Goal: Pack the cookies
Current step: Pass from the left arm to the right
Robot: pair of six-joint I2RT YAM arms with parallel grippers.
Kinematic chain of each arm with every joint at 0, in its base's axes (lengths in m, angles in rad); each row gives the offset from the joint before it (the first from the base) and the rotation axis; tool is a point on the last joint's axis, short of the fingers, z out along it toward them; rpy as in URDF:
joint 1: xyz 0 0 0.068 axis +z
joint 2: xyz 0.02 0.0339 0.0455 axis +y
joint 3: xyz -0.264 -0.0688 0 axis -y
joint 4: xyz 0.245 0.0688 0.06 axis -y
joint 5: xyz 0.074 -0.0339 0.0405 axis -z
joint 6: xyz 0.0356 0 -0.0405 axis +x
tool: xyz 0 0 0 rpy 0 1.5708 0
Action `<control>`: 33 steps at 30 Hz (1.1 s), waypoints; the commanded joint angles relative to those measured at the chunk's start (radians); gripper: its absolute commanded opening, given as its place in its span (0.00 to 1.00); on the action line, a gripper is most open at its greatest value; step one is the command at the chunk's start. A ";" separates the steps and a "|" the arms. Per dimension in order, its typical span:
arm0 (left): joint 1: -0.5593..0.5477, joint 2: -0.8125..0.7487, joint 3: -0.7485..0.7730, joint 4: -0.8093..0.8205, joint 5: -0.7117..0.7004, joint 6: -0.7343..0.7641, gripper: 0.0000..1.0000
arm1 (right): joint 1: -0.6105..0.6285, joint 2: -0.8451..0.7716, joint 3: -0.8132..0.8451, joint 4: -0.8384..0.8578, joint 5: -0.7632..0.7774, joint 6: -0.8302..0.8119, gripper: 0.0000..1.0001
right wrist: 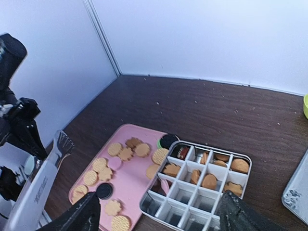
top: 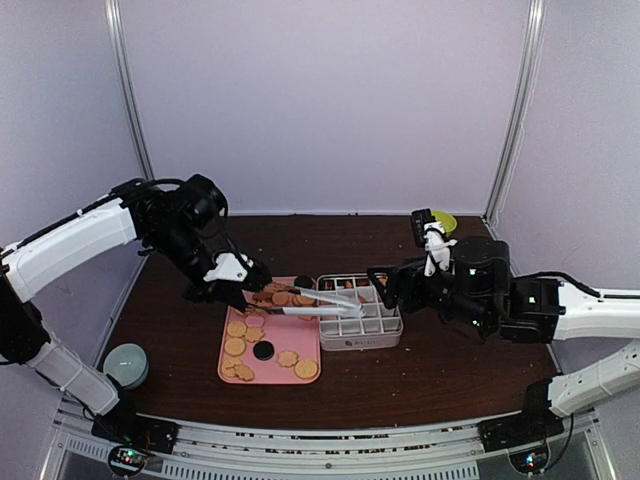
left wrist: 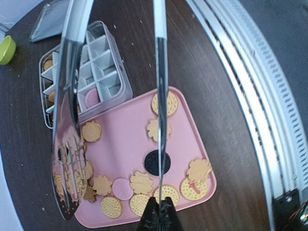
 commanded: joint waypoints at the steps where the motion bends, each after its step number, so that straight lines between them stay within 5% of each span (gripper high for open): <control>1: 0.152 -0.022 0.065 -0.101 0.412 -0.145 0.00 | -0.017 -0.051 -0.055 0.174 -0.108 -0.055 0.88; 13: 0.236 -0.051 0.064 -0.023 0.800 -0.395 0.00 | -0.053 0.196 0.134 0.372 -0.515 -0.060 0.91; 24: 0.236 -0.059 0.017 -0.026 0.805 -0.396 0.00 | -0.133 0.330 0.266 0.550 -0.755 0.071 0.85; 33: 0.236 -0.063 -0.019 -0.026 0.765 -0.375 0.00 | -0.176 0.362 0.408 0.354 -0.972 0.040 0.82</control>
